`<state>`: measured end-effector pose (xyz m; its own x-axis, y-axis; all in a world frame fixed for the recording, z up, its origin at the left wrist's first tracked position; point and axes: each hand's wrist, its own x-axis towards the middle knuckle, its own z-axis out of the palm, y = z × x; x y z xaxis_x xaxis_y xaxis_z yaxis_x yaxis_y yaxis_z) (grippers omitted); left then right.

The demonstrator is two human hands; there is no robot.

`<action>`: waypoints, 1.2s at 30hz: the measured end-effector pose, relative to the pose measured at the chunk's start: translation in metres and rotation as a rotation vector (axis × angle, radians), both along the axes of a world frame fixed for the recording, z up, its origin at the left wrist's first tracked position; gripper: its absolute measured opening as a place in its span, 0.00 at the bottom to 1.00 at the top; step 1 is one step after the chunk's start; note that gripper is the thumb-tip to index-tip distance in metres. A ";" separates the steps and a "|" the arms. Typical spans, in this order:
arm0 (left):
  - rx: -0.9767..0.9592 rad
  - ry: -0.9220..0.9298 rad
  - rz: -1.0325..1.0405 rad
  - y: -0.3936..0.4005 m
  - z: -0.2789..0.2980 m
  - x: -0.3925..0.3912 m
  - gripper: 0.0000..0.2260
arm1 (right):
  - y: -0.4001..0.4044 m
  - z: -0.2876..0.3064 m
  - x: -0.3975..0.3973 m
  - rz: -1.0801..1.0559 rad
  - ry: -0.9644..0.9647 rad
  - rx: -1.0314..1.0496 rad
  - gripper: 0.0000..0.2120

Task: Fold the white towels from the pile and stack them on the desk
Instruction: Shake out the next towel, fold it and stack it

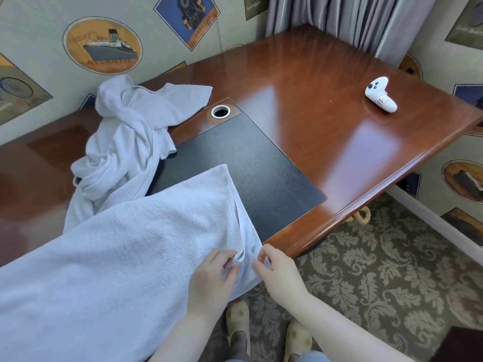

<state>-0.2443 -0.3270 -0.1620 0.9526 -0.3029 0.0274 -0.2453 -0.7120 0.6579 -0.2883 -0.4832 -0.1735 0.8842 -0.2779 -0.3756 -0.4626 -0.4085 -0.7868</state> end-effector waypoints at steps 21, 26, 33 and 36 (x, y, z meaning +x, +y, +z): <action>-0.323 0.147 0.056 -0.002 0.014 0.000 0.08 | 0.001 0.041 0.015 -0.228 -0.007 0.690 0.09; -0.452 0.209 0.208 -0.007 0.019 -0.007 0.10 | 0.006 0.046 0.014 -0.262 0.015 0.740 0.09; -0.550 0.329 0.289 -0.009 0.024 -0.010 0.12 | 0.006 0.048 0.015 -0.209 -0.057 0.673 0.04; -0.553 0.346 0.294 -0.003 0.021 -0.009 0.10 | 0.005 0.046 0.012 -0.111 -0.087 0.668 0.10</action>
<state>-0.2530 -0.3301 -0.1412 0.9745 -0.0612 -0.2160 0.1938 -0.2562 0.9470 -0.2759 -0.4784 -0.1275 0.8987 -0.1021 -0.4266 -0.3970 0.2238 -0.8901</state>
